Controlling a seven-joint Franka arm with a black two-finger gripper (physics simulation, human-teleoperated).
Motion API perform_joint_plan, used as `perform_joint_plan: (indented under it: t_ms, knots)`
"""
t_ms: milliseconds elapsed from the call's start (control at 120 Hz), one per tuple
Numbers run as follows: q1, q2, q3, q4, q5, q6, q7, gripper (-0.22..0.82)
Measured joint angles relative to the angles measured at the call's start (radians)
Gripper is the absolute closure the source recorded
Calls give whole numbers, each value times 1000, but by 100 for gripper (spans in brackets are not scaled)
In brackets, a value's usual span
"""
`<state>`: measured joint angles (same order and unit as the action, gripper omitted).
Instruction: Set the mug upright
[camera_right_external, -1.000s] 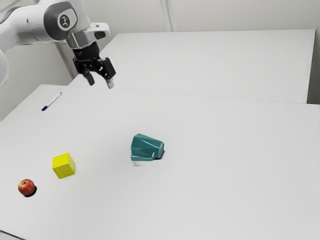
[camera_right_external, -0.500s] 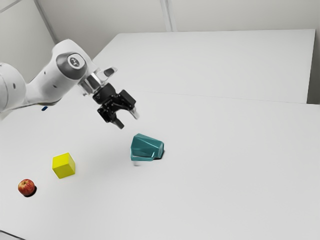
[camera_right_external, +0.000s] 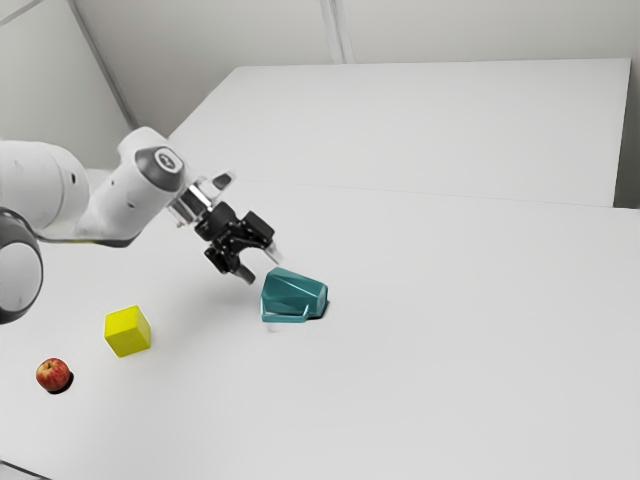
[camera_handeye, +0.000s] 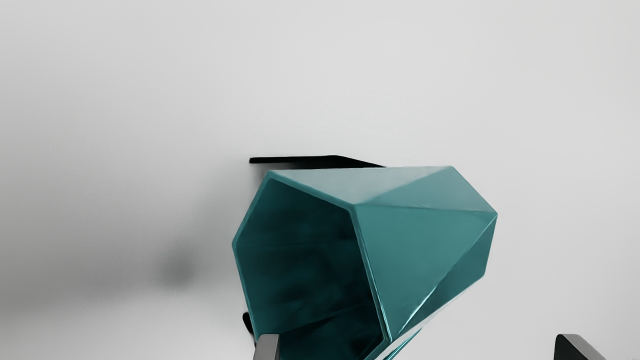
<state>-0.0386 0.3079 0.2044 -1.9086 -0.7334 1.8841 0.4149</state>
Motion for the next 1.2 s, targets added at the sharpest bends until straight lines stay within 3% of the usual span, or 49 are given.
perform_joint_plan:
  t_ms: [533,792,1008,1200]
  knots:
    - [-4,25,-29,-37,-94,7,83,4]
    - [-3,7,-56,-56,-134,1,91,31]
    - [-3,-10,-80,-54,-140,-11,69,61]
    - [-3,-10,-89,-47,-140,-15,51,71]
